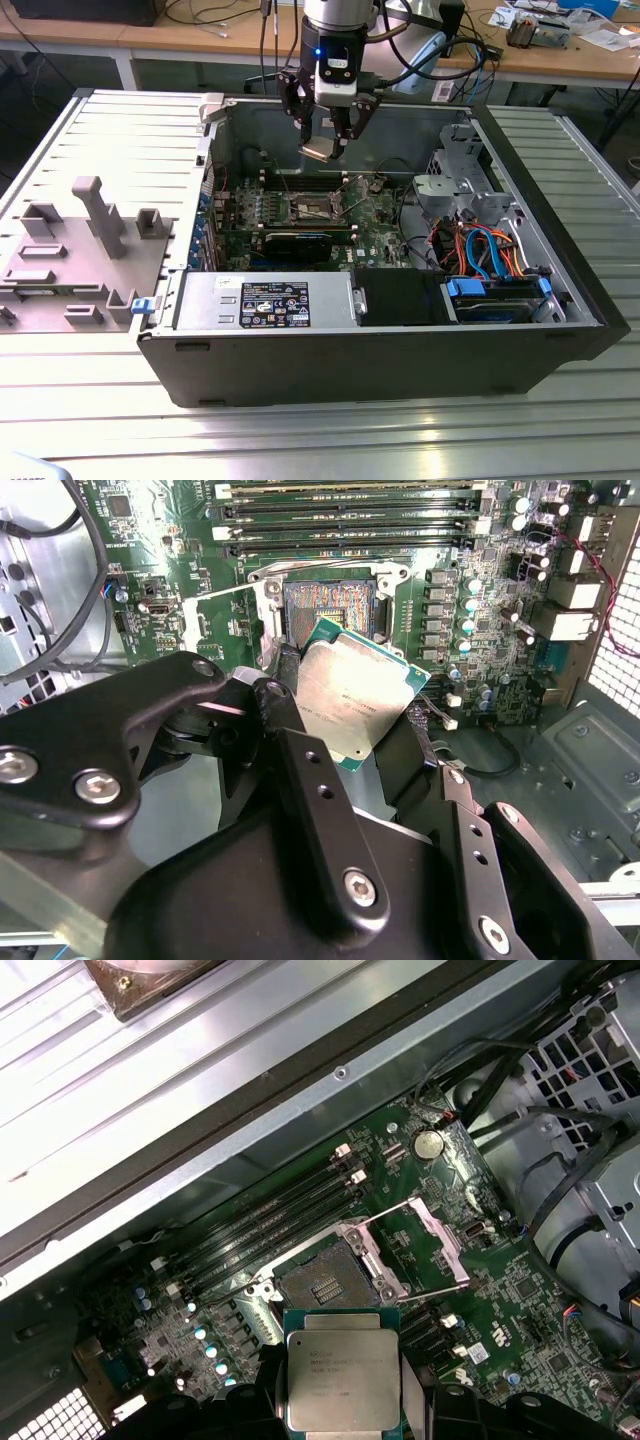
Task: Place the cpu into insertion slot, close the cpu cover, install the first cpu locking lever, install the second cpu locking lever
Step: 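Place the cpu into insertion slot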
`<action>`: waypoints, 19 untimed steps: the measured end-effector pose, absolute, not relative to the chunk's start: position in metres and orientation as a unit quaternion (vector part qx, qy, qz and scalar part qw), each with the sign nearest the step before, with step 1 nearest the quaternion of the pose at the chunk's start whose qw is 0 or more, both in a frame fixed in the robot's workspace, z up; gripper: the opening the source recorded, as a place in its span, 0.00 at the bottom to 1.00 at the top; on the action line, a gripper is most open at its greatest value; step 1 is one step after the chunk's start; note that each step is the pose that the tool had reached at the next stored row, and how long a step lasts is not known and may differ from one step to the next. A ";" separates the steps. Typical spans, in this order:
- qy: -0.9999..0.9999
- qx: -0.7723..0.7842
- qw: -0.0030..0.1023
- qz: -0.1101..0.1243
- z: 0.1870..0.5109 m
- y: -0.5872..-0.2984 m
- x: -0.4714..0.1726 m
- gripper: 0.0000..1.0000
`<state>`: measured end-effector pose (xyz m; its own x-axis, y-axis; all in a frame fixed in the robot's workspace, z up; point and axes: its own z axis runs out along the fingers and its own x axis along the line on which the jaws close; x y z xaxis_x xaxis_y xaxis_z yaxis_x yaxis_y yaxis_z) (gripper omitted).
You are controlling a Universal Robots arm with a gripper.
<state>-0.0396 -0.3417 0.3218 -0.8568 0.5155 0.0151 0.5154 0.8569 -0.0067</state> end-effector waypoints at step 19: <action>-0.961 -0.276 0.008 0.001 0.322 -0.342 -0.040 0.55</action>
